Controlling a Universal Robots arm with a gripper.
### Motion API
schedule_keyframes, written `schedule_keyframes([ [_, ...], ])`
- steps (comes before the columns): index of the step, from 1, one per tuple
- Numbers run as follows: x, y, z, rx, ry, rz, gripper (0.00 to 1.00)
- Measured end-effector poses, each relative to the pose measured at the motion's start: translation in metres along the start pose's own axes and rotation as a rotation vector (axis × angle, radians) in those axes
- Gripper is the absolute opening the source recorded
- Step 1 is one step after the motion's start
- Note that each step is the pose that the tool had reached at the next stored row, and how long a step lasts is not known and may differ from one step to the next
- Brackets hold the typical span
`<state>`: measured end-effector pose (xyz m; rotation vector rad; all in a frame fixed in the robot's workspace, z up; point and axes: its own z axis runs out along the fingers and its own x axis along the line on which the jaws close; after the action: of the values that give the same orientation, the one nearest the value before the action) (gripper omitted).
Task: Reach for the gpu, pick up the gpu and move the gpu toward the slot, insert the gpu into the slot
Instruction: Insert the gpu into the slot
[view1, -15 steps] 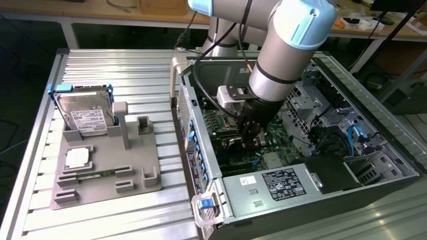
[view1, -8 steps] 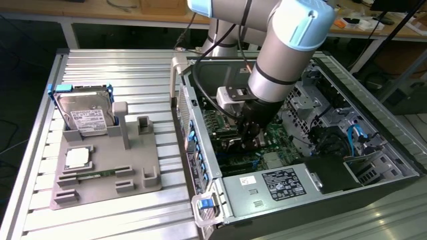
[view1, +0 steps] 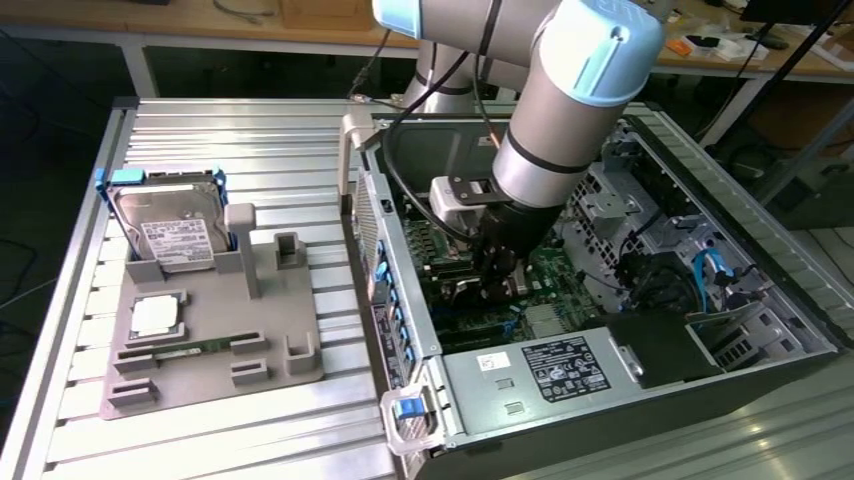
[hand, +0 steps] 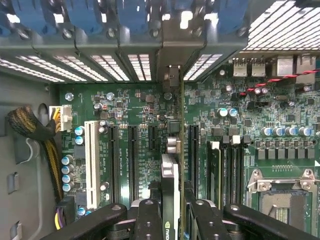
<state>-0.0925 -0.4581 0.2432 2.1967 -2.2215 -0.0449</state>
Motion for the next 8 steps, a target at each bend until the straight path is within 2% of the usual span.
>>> schedule_keyframes([
  [8, 0.0001, 0.0024, 0.0033, -0.0001, 0.0001, 0.0, 0.27],
])
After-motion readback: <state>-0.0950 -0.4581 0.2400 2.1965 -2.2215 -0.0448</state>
